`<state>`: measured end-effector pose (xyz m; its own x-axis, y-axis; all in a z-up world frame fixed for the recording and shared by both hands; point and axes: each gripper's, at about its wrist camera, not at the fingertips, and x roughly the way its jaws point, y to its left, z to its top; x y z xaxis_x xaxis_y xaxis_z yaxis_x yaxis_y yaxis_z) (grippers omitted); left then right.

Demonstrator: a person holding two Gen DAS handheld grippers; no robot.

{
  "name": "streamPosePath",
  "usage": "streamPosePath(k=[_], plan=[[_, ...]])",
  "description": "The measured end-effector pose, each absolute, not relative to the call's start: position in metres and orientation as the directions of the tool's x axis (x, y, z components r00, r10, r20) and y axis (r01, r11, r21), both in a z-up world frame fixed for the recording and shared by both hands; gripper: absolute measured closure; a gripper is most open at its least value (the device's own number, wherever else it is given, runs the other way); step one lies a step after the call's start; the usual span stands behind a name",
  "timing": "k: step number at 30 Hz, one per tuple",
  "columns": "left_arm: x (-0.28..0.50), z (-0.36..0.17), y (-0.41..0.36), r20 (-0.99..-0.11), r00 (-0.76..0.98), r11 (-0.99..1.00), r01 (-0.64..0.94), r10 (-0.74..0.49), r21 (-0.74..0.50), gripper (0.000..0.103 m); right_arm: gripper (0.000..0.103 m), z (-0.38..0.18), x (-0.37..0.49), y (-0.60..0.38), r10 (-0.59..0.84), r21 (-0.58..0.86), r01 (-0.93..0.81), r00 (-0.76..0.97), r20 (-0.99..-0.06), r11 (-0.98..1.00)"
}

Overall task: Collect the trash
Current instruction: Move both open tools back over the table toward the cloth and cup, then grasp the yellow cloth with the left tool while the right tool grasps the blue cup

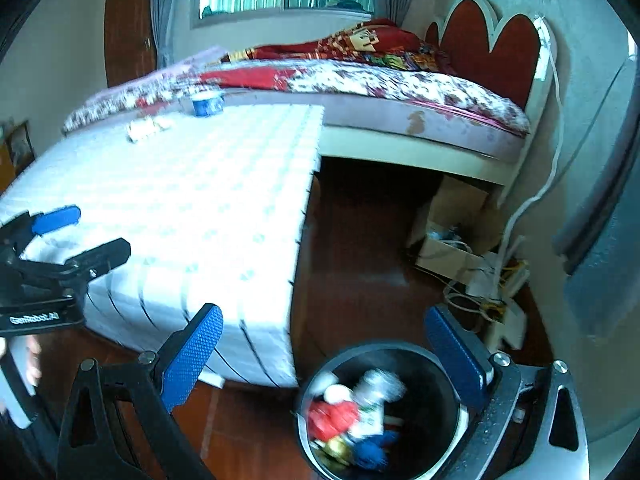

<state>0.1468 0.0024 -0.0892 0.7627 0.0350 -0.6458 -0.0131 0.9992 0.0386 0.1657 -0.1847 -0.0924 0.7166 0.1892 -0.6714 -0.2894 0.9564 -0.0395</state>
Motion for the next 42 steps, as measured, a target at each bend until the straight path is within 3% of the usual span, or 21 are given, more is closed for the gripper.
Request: streamPosePath(k=[8,15,20,24,32,34,36,42], plan=[[0.191,-0.054,0.096,-0.624,0.76,0.982,-0.163,0.185,0.093,0.001,0.001,-0.068,0.227,-0.115,0.299,0.017,-0.383,0.693,-0.656,0.924],[0.236,-0.058,0.179,-0.627,0.724,0.955,-0.268,0.287,0.128,0.001,0.001,-0.053,0.299,-0.037,0.375,0.018,-0.479,0.662,-0.648,0.878],[0.288,-0.072,0.224,-0.648,0.715,0.959,-0.265,0.262,0.096,0.001,0.001,-0.067,0.367,0.024,0.388,0.013,-0.521,0.62,-0.682,0.854],[0.342,-0.095,0.25,-0.697,0.683,0.973,-0.207,0.218,0.102,0.008,0.001,-0.082,0.416,0.059,0.375,0.009,-0.532,0.586,-0.719,0.847],[0.414,-0.12,0.25,-0.741,0.655,0.988,-0.066,0.149,0.14,0.016,0.001,-0.1,0.489,0.108,0.377,0.008,-0.563,0.543,-0.751,0.826],[0.422,-0.124,0.245,-0.752,0.646,0.989,-0.028,0.129,0.146,0.029,0.001,-0.101,0.504,0.119,0.38,0.004,-0.573,0.538,-0.752,0.819],[0.428,-0.122,0.249,-0.757,0.645,0.994,-0.025,0.1,0.111,0.066,0.001,-0.101,0.519,0.13,0.39,0.015,-0.576,0.534,-0.75,0.818],[0.431,-0.114,0.279,-0.727,0.671,0.988,-0.135,0.145,0.073,0.07,0.001,-0.107,0.548,0.16,0.4,0.018,-0.582,0.535,-0.744,0.813]])
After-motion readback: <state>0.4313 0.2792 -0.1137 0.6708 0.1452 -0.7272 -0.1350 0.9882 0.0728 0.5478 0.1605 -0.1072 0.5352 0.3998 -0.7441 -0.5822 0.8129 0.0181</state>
